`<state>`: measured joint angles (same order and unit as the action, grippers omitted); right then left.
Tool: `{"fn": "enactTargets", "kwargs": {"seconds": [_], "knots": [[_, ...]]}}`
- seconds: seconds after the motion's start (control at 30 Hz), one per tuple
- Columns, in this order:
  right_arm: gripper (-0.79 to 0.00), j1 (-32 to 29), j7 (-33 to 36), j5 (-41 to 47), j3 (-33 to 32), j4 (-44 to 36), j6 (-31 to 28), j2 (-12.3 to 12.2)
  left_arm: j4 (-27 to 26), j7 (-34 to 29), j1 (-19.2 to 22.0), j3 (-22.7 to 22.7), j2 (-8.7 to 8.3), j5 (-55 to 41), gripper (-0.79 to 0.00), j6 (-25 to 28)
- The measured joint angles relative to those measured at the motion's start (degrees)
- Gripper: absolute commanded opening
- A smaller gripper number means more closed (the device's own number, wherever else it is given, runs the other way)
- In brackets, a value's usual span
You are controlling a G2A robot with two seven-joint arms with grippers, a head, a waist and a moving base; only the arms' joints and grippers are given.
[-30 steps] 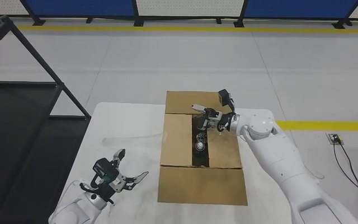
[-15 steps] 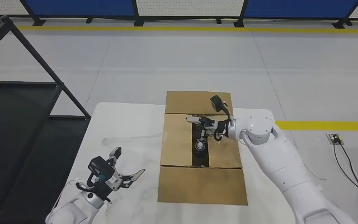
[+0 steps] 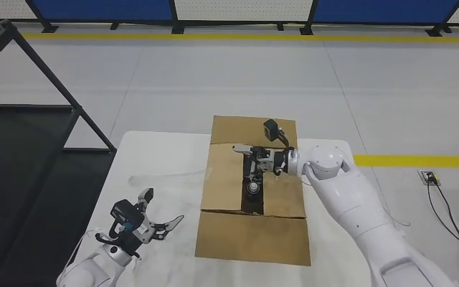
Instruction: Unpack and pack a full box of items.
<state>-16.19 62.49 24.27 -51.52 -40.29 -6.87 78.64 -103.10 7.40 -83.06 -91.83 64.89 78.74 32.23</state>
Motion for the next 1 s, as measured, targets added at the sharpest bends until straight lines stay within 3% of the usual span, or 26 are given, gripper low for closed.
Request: {"fn": "enactTargets", "kwargs": {"seconds": [0.2,0.63,0.73,1.0], "knots": [[0.000,0.62,-0.78,3.40,-0.63,-0.11,-1.09,0.86,0.09,-0.04,0.20,0.53,-0.11,0.26,0.000,0.09],[0.000,2.25,-13.57,11.51,2.89,-0.66,3.76,5.98,1.19,0.23,0.29,-1.30,-0.24,-3.39,0.000,-2.81],[0.000,4.05,-11.34,9.84,5.67,0.72,5.68,7.25,1.37,0.09,0.02,-1.87,-0.31,-4.51,0.000,-2.63],[0.000,4.31,-10.38,8.99,6.03,0.95,6.21,7.32,1.39,0.02,-0.01,-1.86,-0.31,-4.56,0.000,-2.54]]}}
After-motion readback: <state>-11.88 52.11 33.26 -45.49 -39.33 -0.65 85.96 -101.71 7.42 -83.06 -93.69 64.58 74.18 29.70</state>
